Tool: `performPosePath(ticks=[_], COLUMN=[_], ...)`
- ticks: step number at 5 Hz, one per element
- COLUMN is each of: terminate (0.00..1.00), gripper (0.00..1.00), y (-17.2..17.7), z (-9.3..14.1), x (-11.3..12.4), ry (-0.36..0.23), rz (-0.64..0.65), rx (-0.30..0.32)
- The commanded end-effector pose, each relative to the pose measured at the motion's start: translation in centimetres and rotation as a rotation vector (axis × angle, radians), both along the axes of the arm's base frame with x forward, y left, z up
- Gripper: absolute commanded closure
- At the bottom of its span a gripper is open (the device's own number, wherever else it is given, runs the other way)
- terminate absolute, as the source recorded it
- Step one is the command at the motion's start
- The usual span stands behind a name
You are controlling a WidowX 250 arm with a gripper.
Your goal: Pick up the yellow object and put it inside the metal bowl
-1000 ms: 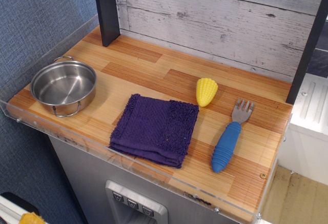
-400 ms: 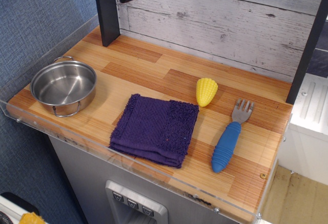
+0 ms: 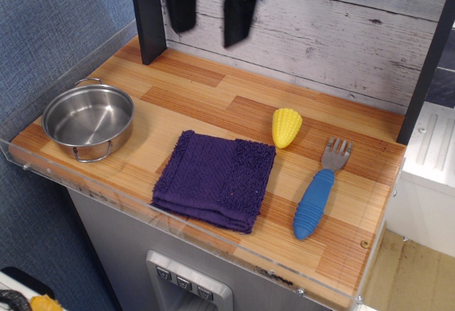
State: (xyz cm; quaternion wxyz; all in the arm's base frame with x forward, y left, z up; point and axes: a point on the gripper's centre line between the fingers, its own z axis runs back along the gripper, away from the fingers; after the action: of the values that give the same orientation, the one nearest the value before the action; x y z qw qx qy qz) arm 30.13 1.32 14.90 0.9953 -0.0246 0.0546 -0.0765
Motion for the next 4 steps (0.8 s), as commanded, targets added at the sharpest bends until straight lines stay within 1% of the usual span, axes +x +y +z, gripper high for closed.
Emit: performPosePath(ticks=[1,2,3,4], terminate=[0.00,0.00,0.00,0.00], gripper=[0.00,0.00,0.00,0.00], y=[-2.1,-2.0,-2.2,-2.9], z=[-1.3,-2.6,-3.9,-5.0], x=[0.8,1.3,2.0,2.9], ry=[-0.076,-0.090,-0.154,-0.165], rz=[0.069,0.104,0.077,0.022], rx=[0.074,0.088,0.082,0.055])
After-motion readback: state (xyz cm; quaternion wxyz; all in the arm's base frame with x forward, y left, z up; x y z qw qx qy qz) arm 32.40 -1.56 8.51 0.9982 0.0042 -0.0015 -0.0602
